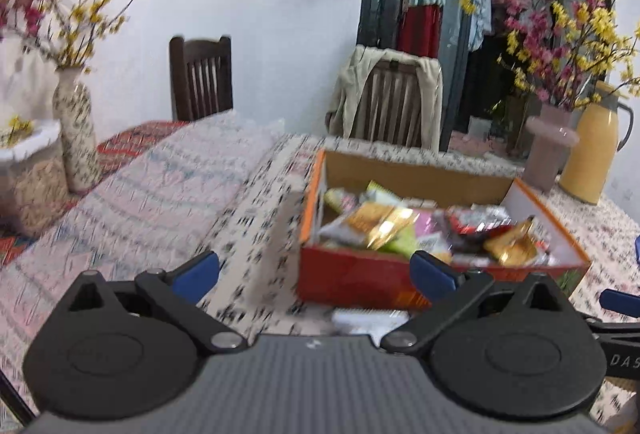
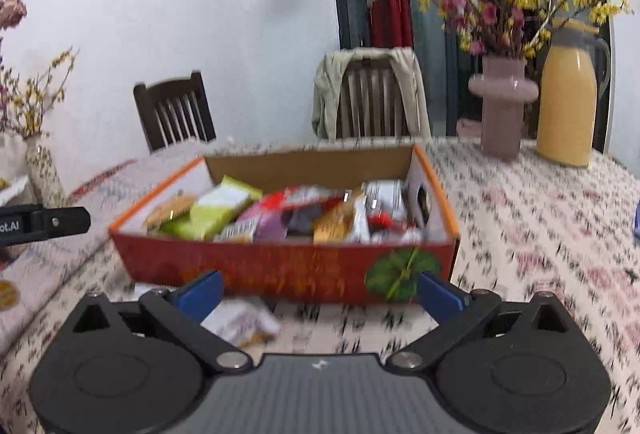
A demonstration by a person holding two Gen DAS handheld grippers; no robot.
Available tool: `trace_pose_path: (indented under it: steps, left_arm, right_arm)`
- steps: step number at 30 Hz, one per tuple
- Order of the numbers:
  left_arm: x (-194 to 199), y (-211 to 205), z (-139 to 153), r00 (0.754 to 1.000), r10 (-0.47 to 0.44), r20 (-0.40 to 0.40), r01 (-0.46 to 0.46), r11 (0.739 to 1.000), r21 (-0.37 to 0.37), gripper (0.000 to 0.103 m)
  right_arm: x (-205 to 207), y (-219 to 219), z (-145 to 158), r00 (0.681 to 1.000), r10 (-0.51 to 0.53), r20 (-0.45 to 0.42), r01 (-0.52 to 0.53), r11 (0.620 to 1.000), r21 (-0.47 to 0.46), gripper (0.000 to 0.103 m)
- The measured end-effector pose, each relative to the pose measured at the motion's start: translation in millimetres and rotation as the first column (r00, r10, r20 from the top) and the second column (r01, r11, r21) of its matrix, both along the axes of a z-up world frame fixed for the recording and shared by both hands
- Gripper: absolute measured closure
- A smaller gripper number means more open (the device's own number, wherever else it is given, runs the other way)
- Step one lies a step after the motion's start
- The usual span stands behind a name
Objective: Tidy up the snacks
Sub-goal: 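Move both tools back from the box to the white wrapped packets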
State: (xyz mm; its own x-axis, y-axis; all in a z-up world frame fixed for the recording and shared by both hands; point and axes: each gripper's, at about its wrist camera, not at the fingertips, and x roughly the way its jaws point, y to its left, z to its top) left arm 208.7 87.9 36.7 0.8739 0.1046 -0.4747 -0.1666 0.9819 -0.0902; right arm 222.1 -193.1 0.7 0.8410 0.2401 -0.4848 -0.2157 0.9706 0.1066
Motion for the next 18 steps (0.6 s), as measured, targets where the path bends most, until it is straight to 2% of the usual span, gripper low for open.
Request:
trace_pose_path:
  steps: [7,10,14,18]
  left_arm:
    - [1.1,22.4,-36.7,0.995,0.017,-0.096,-0.021,0.999,-0.044,0.0]
    - [-0.3,27.9,-48.5,0.997,0.011,-0.081,-0.016,0.998,-0.063,0.0]
    - [-5.4,30.6,-47.9,0.999,-0.005,-0.047,0.001,0.995,-0.095,0.0]
    - [-1.7,31.3,-50.4,0.998,0.015,-0.063,-0.021,0.995,-0.098,0.0]
  right_arm:
    - [-2.2,17.9,-18.1,0.997,0.011,-0.075,-0.014,0.999,-0.034,0.0]
    - [-1.5,26.1,-20.9,0.996,0.016,-0.086,-0.02,0.999,-0.049,0.0]
    - [0.4,33.9,-23.4,0.995,0.014,-0.094,-0.02,0.998,-0.065,0.0]
    - [3.3,40.7,-23.3,0.995,0.013,-0.101,-0.021,0.997,-0.075,0.0]
